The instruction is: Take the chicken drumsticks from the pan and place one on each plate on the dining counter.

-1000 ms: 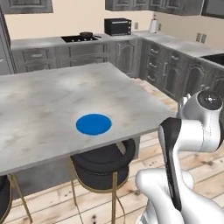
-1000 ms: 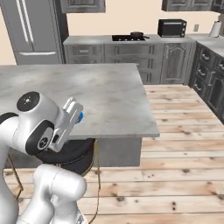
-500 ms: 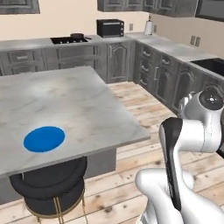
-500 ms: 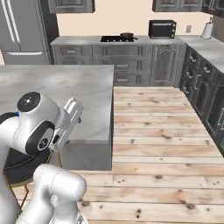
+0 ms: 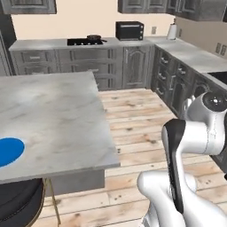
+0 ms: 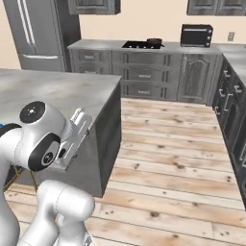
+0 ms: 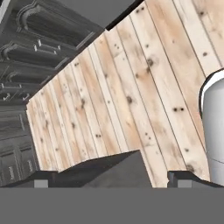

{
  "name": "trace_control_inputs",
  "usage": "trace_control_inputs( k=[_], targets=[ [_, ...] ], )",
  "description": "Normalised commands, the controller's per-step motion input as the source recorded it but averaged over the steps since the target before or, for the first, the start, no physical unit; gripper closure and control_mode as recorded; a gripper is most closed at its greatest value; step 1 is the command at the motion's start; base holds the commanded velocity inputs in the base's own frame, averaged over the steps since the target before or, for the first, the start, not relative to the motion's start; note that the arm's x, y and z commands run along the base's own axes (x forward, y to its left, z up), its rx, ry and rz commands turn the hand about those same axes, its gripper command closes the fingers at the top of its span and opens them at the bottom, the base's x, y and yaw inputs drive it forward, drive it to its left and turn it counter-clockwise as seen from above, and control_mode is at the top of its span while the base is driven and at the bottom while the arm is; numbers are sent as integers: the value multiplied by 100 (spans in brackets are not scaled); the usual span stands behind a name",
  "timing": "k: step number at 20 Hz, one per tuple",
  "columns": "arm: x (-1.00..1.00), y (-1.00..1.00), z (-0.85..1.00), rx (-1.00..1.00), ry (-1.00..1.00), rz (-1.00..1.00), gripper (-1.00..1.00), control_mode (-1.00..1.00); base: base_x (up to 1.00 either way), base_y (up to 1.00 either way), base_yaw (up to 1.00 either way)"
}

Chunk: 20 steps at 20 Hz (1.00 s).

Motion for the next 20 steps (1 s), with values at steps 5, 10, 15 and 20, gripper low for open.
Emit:
trace_control_inputs(
  k=[5, 10, 15, 20],
  targets=[
    [0, 0, 0, 0, 0, 0, -100, 100, 24, -100, 28],
    [0, 0, 0, 0, 0, 0, -100, 100, 69, -100, 33],
    [0, 0, 0, 0, 0, 0, -100, 100, 99, -100, 34],
    [0, 0, 0, 0, 0, 0, -100, 100, 100, -100, 29]
  ],
)
